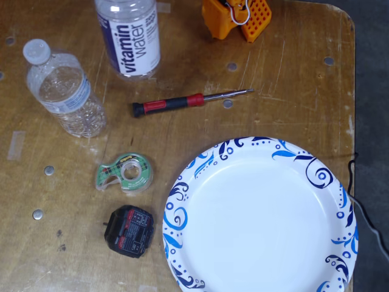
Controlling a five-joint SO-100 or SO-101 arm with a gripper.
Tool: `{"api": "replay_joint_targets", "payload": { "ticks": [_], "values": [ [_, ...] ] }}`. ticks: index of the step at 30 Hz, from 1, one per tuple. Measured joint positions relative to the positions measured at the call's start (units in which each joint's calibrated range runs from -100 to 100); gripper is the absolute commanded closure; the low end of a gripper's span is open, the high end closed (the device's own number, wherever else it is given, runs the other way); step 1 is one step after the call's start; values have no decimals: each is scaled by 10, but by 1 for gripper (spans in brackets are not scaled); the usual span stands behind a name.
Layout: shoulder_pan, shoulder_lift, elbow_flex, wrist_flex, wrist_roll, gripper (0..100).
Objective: Move the bottles to the plate
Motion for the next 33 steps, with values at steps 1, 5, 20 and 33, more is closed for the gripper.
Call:
{"api": "replay_joint_targets", "payload": {
  "ticks": [1, 5, 20, 33],
  "values": [
    [-26, -2, -18, 16, -1, 88],
    [-78, 7, -50, 42, -1, 89],
    [-398, 315, -134, -115, 2, 91],
    [-596, 636, -289, -225, 2, 91]
  ]
}}
